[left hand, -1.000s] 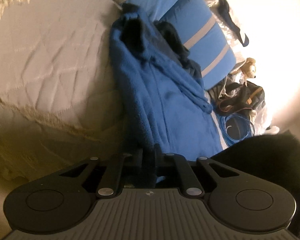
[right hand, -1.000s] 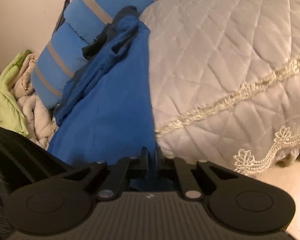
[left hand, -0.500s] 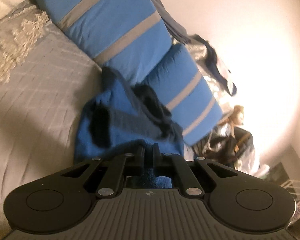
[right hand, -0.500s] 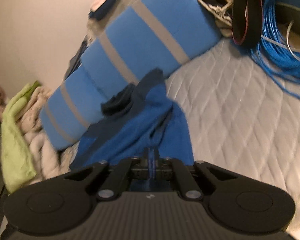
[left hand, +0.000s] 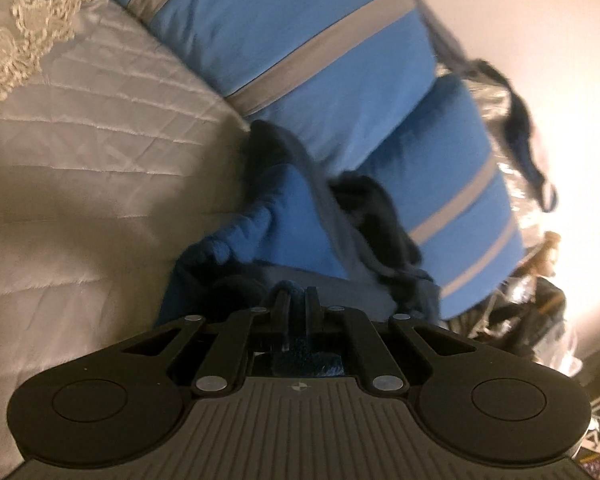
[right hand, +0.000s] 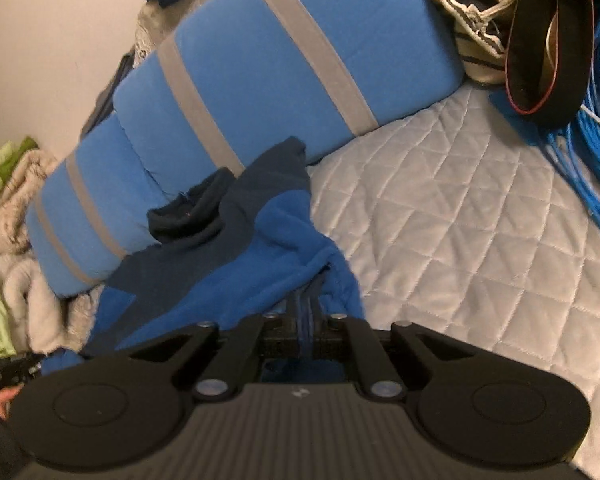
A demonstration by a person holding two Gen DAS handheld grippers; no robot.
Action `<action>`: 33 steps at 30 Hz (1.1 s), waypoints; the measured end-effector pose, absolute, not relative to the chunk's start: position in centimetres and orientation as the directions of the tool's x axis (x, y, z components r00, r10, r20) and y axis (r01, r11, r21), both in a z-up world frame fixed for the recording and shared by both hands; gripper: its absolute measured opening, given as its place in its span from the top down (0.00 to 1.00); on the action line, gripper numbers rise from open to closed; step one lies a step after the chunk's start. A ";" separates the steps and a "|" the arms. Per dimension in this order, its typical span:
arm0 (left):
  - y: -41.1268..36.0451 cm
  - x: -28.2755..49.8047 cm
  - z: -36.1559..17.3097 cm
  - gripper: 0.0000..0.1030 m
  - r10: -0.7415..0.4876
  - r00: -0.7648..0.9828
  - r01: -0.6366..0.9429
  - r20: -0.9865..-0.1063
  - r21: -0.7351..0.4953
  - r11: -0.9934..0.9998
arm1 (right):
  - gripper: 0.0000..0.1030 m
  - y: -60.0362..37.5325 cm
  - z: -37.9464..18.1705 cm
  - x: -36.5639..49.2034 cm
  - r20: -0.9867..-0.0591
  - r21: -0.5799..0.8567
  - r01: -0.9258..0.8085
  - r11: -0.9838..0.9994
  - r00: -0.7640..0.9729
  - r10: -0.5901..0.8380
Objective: Fold clothes
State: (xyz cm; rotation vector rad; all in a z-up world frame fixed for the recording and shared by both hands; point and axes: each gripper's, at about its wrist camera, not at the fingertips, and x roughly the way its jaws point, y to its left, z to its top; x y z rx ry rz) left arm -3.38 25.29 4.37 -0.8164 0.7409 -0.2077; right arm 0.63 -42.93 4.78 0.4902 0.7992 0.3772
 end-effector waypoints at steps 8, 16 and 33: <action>24.6 0.0 3.3 0.94 -0.368 0.735 -0.190 -0.569 -0.695 0.694 | 0.24 -46.4 5.6 0.0 -0.610 0.500 -0.108 0.859 0.660 0.438; 23.7 1.9 3.0 0.94 -0.319 0.709 -0.259 -0.629 -0.654 0.711 | 0.16 -49.6 5.5 -3.9 -0.491 0.619 -0.232 0.750 0.631 0.601; 23.3 1.0 5.7 0.94 -0.237 0.700 -0.360 -0.674 -0.619 0.698 | 0.85 -46.6 0.6 -1.0 -0.235 0.680 -0.522 0.515 0.510 0.827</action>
